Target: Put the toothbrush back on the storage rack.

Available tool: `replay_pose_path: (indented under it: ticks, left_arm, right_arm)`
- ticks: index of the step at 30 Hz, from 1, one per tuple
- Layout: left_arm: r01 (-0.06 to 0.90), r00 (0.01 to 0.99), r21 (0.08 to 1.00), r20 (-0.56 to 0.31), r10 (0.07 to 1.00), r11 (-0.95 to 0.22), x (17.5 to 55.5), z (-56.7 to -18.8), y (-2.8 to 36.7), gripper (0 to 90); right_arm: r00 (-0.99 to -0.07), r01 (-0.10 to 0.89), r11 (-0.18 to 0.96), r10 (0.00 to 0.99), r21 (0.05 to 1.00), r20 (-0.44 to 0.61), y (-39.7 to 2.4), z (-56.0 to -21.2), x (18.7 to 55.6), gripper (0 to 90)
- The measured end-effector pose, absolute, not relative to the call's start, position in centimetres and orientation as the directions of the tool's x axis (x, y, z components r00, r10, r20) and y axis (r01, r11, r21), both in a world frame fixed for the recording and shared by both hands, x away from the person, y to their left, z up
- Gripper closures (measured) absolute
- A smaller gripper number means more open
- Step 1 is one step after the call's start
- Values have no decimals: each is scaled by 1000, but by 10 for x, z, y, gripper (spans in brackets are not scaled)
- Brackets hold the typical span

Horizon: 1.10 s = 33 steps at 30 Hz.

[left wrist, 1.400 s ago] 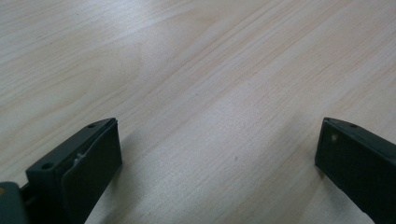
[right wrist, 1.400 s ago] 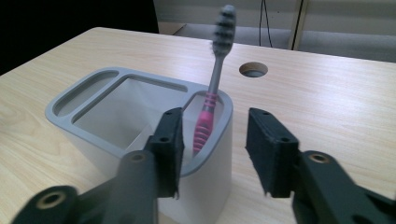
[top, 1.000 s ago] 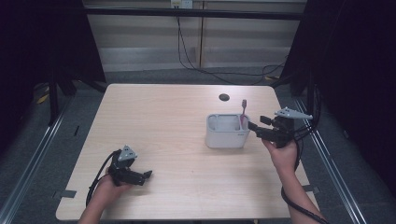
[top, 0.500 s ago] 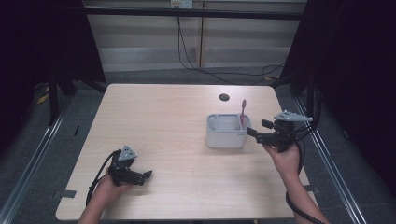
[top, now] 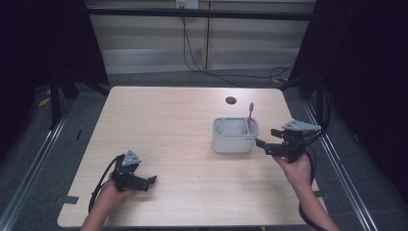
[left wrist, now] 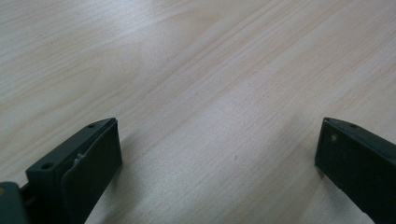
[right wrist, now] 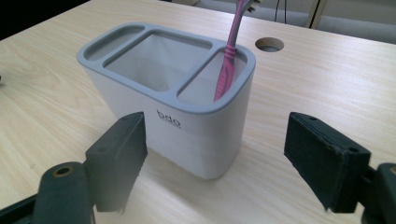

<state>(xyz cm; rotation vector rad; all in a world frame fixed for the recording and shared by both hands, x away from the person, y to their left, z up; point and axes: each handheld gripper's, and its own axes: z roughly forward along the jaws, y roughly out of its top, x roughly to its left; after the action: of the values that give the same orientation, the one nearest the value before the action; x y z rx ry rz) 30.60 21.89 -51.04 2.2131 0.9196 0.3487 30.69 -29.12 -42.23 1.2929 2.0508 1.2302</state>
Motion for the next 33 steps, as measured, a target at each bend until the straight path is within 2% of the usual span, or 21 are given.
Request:
replay_pose_path:
  ticks: [33]
  left_arm:
    - [513,711,698,-20,703,-499,306,-510,219,1]
  right_arm:
    - [-509,551,253,857,795,81,-289,-462,300,160]
